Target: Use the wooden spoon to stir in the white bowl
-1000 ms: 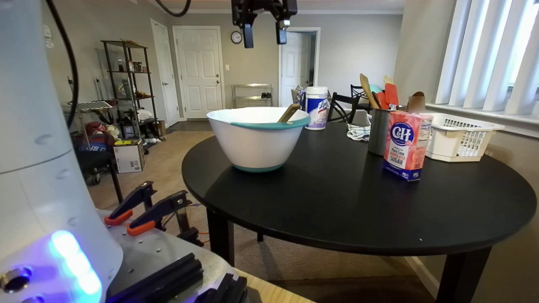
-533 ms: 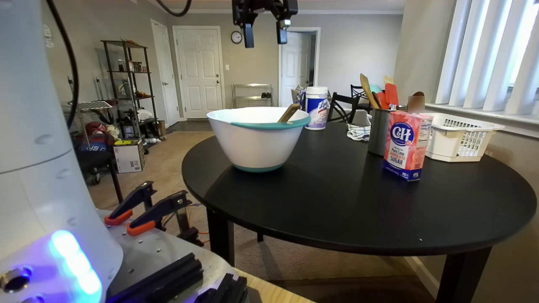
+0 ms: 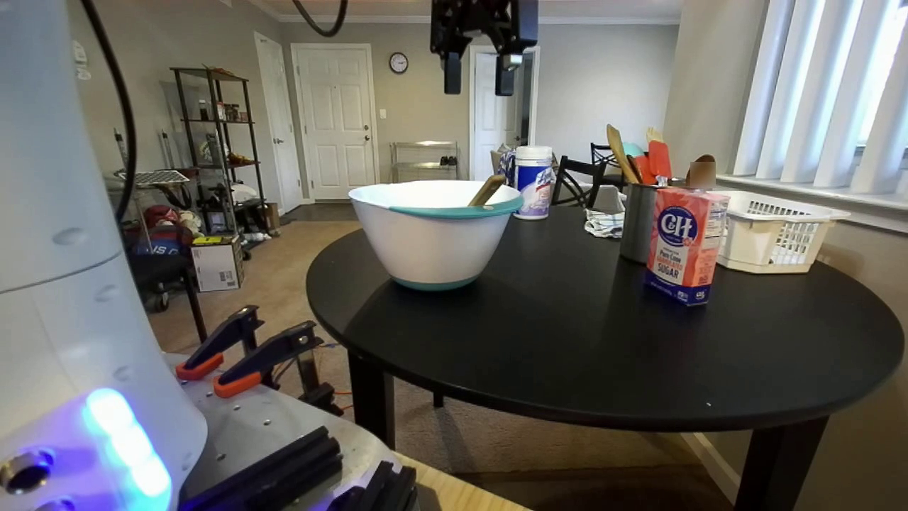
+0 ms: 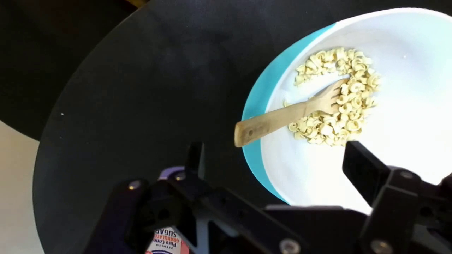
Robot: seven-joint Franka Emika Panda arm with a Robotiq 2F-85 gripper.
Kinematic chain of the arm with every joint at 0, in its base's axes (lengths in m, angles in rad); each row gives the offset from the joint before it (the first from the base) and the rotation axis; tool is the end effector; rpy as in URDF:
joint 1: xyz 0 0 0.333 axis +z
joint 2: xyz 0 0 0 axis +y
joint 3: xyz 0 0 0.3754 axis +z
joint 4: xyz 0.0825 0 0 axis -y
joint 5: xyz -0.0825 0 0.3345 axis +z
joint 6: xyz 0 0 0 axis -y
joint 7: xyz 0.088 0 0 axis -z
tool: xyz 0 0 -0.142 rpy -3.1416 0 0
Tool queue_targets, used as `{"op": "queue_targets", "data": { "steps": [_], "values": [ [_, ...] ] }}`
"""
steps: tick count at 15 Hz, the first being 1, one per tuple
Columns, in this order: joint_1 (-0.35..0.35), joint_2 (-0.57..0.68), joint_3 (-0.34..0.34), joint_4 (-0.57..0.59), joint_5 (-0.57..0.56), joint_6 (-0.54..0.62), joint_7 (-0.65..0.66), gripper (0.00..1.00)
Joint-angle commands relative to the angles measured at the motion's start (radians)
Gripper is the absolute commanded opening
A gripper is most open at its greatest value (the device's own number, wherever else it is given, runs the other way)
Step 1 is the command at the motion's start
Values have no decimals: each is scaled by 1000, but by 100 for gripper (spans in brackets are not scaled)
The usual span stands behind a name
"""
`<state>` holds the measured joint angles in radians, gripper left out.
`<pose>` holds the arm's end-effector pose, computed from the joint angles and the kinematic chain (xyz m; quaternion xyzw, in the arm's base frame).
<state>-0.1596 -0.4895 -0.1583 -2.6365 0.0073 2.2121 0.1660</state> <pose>0.3027 -0.1023 0.4521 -0.9711 0.2335 -0.0325 0.0380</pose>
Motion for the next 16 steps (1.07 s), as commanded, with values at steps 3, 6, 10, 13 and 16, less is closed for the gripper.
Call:
{"op": "queue_targets", "data": {
  "steps": [3, 6, 10, 13, 16],
  "values": [
    [0, 109, -33, 86, 113, -16, -28, 100],
    [11, 153, -58, 105, 196, -6, -60, 100],
    [9, 226, -126, 81, 372, 5, -159, 100],
    [-4, 287, -162, 81, 468, -2, -239, 100],
    [-17, 335, -175, 95, 516, -10, -291, 100]
  ]
}}
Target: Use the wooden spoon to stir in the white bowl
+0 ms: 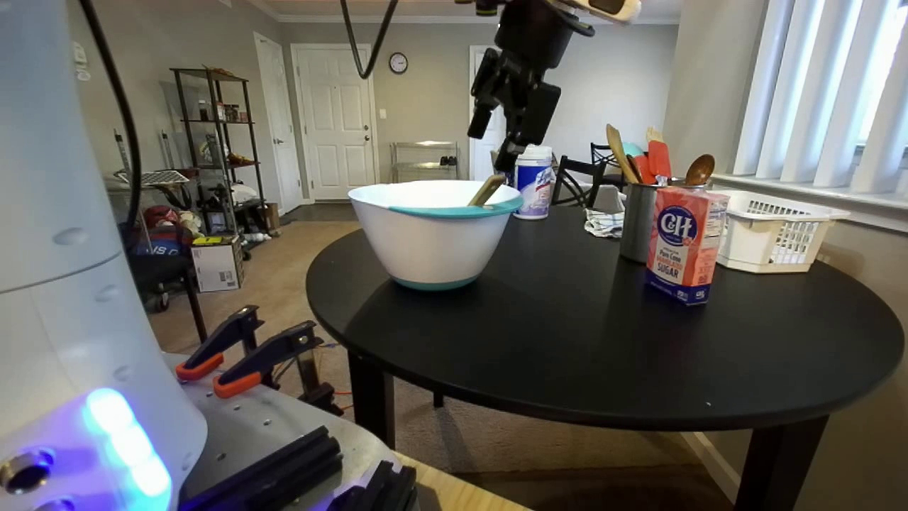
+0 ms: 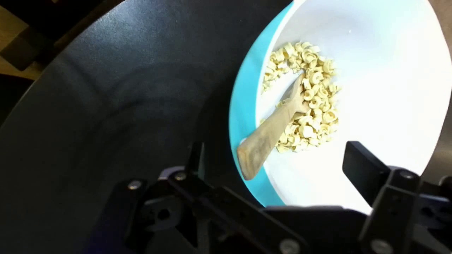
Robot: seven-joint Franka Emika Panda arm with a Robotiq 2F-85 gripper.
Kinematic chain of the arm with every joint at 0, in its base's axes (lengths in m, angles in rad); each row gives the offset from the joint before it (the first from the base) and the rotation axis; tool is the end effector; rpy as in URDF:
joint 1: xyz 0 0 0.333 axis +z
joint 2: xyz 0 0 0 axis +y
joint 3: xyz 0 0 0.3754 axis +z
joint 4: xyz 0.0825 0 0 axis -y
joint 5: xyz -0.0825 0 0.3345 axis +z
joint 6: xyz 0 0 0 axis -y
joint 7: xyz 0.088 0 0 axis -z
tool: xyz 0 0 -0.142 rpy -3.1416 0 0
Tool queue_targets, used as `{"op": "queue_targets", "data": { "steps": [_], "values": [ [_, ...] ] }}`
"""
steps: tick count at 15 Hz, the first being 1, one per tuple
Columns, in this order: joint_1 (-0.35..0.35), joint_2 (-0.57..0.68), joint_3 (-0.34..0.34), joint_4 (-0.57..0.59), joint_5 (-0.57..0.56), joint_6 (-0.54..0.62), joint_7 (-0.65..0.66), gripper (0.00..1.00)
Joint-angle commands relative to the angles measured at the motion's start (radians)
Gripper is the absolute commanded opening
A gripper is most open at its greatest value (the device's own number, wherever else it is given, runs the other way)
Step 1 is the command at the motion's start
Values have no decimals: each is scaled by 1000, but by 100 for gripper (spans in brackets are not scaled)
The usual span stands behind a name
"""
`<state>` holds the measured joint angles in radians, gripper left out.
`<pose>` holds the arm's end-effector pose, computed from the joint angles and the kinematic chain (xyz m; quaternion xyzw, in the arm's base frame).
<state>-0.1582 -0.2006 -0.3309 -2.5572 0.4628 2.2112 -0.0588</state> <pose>0.3410 -0.1518 0.3880 -0.9114 0.3480 0.0232 0.2181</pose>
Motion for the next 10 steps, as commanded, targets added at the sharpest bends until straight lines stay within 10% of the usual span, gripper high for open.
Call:
{"op": "queue_targets", "data": {
  "steps": [1, 10],
  "values": [
    [-22, 54, -4, 20, 71, -12, -80, 100],
    [-43, 65, 12, 26, 58, -6, -57, 100]
  ]
}}
